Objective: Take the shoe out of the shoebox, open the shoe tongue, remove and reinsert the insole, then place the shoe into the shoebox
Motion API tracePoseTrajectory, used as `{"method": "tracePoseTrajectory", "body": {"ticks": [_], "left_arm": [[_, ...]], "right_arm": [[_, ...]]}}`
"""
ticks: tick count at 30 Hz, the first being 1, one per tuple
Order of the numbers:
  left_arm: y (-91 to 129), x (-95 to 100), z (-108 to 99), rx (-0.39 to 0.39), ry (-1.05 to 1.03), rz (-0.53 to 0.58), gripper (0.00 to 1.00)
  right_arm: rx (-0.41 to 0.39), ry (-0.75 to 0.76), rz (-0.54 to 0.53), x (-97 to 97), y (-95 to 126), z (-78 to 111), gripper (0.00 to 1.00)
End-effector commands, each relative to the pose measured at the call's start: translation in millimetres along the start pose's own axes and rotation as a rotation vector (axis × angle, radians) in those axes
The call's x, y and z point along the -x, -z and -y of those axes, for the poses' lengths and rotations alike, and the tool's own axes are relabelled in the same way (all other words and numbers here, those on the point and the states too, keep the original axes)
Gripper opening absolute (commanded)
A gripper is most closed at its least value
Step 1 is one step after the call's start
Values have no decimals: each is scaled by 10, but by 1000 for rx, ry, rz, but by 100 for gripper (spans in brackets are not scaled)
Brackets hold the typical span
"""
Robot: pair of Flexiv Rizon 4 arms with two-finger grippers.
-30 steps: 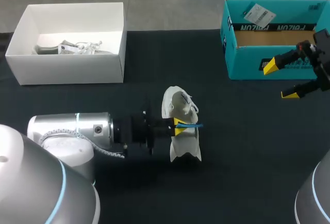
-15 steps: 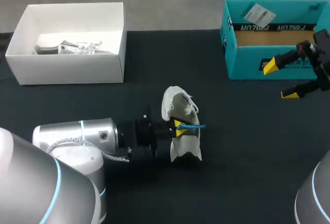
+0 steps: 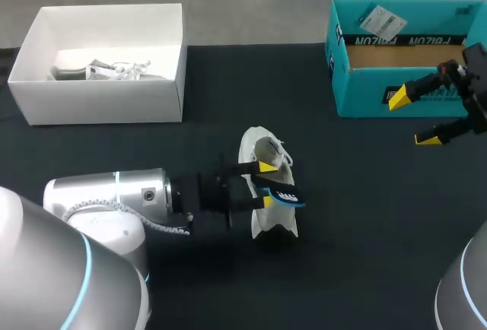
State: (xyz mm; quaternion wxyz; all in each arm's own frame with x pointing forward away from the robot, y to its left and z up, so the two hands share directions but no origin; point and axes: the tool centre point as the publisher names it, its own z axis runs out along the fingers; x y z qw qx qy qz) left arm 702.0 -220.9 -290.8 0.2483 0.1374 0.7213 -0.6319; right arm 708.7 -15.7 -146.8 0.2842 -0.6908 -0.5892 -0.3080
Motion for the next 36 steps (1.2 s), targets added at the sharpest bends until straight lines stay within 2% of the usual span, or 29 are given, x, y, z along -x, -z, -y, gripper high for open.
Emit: {"method": "tracePoseTrajectory", "body": {"ticks": [1,3,9,23,30,33,34,35,36], "left_arm": [[107,-34,73,-11,-8,-17,33],[84,-49,67,-9,-11,-31,0],[8,-42,-44,15,-7,-30,0],[-106,60,-364,103,35,59,0],[-107,118,-516,145,10,68,0],[-69,143,-514,151,11,71,0],[-49,148,-490,151,11,71,12],[-27,147,-459,146,12,67,30],[-3,139,-420,138,-1,61,43]], "right_arm": [[2,-1,2,4,-7,6,100],[2,-1,2,4,-7,6,100],[2,-1,2,4,-7,6,100],[2,-1,2,4,-7,6,100],[2,-1,2,4,-7,6,100],[2,-1,2,4,-7,6,100],[2,-1,2,4,-7,6,100],[2,-1,2,4,-7,6,100],[2,-1,2,4,-7,6,100]]}}
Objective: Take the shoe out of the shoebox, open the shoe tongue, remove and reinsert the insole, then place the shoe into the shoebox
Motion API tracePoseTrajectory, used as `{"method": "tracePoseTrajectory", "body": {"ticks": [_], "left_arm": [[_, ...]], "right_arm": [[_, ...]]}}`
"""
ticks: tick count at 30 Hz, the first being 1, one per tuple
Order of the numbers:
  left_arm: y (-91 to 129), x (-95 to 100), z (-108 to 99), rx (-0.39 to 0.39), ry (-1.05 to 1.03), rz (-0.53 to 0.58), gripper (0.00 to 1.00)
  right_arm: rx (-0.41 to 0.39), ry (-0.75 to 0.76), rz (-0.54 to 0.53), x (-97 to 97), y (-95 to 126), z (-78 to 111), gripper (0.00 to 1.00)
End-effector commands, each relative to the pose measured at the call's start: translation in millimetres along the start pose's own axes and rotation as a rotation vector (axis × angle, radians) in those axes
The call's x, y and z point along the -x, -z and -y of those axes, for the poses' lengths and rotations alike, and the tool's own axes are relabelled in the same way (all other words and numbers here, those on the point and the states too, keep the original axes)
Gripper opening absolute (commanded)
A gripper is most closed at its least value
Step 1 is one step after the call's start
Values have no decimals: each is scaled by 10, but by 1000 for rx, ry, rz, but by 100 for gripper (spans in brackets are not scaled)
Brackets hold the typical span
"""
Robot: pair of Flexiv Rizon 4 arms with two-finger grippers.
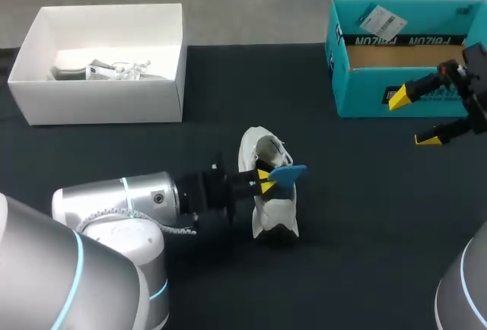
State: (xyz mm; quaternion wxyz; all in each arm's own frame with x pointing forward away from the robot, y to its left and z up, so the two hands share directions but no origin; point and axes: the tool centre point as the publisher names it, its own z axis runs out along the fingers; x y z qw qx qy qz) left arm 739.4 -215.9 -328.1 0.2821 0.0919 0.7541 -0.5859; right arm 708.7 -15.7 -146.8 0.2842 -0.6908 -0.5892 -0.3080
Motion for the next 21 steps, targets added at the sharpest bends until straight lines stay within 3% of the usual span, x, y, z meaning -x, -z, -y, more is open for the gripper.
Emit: {"method": "tracePoseTrajectory", "body": {"ticks": [1,2,4,6,10,12,14,15,16,21], "left_arm": [[86,13,120,-7,-20,-22,49],[112,7,151,-17,-24,-30,57],[157,-11,210,-30,-44,-45,60],[194,-35,266,-41,-58,-72,49],[213,-68,328,-20,-111,-135,44],[205,-64,347,-26,-125,-141,37],[196,-74,362,-27,-138,-143,25],[191,-77,368,-25,-137,-149,9],[184,-80,370,-25,-138,-150,0],[131,-121,312,-6,-149,-176,0]], "right_arm": [[2,-1,2,4,-7,6,100],[2,-1,2,4,-7,6,100],[2,-1,2,4,-7,6,100],[2,-1,2,4,-7,6,100],[2,-1,2,4,-7,6,100],[2,-1,2,4,-7,6,100],[2,-1,2,4,-7,6,100],[2,-1,2,4,-7,6,100],[2,-1,2,4,-7,6,100],[2,-1,2,4,-7,6,100]]}}
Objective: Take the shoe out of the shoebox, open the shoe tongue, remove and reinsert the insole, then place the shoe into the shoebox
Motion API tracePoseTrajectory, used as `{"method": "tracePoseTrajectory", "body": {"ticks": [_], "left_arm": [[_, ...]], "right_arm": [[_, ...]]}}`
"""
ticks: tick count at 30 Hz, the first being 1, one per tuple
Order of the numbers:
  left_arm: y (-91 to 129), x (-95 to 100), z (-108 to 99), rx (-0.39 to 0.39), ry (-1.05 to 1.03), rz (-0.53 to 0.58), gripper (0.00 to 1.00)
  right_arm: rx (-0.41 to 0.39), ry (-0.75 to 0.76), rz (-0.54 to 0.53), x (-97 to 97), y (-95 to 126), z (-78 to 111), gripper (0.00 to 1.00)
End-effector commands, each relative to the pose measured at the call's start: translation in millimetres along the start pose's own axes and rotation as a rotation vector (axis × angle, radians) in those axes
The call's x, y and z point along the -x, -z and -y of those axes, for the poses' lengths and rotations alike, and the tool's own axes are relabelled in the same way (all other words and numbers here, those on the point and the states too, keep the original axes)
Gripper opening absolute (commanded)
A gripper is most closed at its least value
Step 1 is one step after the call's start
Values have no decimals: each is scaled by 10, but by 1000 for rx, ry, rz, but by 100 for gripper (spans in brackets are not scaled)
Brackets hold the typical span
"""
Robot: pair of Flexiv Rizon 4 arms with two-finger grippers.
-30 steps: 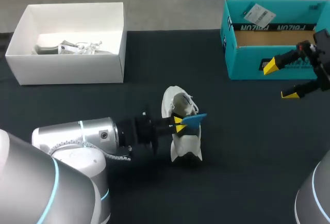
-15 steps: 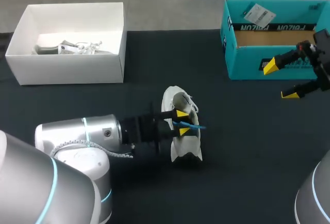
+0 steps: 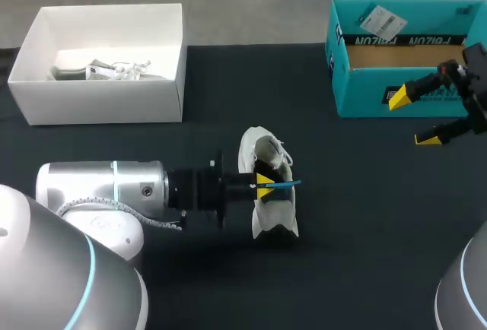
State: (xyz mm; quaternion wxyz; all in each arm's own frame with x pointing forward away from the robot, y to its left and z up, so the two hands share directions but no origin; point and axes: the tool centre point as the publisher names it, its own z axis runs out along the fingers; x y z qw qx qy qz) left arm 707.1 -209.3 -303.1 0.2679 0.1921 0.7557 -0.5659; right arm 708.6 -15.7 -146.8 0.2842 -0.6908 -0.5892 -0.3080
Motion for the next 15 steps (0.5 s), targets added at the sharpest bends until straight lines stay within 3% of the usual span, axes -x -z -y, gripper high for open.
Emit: {"method": "tracePoseTrajectory", "body": {"ticks": [1,15], "left_arm": [[-80,0,-43,19,-1,-32,0],[-263,75,-365,108,-51,14,0]], "right_arm": [[2,-1,2,4,-7,6,100],[2,-1,2,4,-7,6,100]]}}
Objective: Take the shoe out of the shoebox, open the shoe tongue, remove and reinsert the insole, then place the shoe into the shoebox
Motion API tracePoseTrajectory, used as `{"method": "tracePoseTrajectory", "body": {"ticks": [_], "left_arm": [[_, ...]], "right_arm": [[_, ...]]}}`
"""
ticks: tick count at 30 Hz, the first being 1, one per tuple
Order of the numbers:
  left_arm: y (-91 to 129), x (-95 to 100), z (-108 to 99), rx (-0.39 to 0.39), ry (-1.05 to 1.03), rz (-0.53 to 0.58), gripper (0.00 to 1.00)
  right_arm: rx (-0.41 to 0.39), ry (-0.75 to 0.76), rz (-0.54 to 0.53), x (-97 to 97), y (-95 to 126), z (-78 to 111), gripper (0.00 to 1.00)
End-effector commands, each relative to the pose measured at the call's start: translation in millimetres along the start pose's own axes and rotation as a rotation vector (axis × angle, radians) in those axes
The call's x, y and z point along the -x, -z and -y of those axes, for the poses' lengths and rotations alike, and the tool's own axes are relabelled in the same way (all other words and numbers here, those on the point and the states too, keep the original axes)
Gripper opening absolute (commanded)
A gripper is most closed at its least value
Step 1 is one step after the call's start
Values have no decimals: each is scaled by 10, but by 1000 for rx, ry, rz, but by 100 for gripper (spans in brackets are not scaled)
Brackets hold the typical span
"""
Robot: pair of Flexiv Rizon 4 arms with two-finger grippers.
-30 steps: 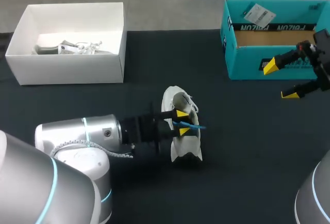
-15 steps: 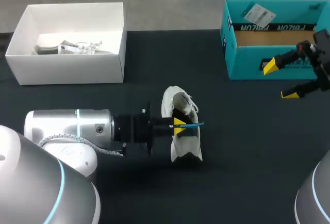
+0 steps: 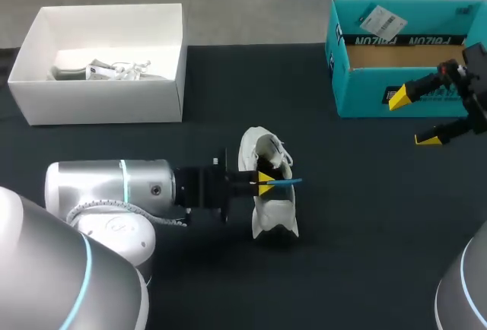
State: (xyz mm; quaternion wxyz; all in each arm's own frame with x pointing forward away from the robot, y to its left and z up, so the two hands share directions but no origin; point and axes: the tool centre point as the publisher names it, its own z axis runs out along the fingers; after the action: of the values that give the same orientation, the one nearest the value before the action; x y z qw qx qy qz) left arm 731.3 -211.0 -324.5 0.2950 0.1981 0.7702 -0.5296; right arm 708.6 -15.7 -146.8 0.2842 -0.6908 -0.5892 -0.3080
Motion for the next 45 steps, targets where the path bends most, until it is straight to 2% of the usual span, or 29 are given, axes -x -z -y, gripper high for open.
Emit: {"method": "tracePoseTrajectory", "body": {"ticks": [1,4,5,6,7,11,18,19,20,21,22,33,41,44,45], "left_arm": [[-165,19,-77,33,2,1,0],[-149,30,-111,46,2,2,0],[-132,40,-110,49,5,4,5],[-111,51,-97,50,7,5,27],[-86,63,-77,48,8,7,43],[0,71,36,20,-5,3,52],[55,-2,217,-37,-29,-33,44],[47,-20,226,-43,-33,-45,41],[33,-37,220,-42,-38,-44,32],[17,-46,209,-41,-39,-44,13],[3,-52,197,-40,-39,-46,0],[-147,-20,37,-15,-66,-14,0],[-209,-1,-203,57,-68,-5,0],[-192,12,-223,66,-61,1,0],[-173,22,-209,67,-58,2,18]], "right_arm": [[2,-1,2,4,-7,6,100],[2,-1,2,4,-7,6,100],[2,-1,2,4,-7,6,100],[2,-1,2,4,-7,6,100],[2,-1,2,4,-7,6,100],[2,-1,2,4,-7,6,100],[2,-1,2,4,-7,6,100],[2,-1,2,4,-7,6,100],[2,-1,2,4,-7,6,100],[2,-1,2,4,-7,6,100],[2,-1,2,4,-7,6,100],[2,-1,2,4,-7,6,100],[2,-1,2,4,-7,6,100],[2,-1,2,4,-7,6,100],[2,-1,2,4,-7,6,100]]}}
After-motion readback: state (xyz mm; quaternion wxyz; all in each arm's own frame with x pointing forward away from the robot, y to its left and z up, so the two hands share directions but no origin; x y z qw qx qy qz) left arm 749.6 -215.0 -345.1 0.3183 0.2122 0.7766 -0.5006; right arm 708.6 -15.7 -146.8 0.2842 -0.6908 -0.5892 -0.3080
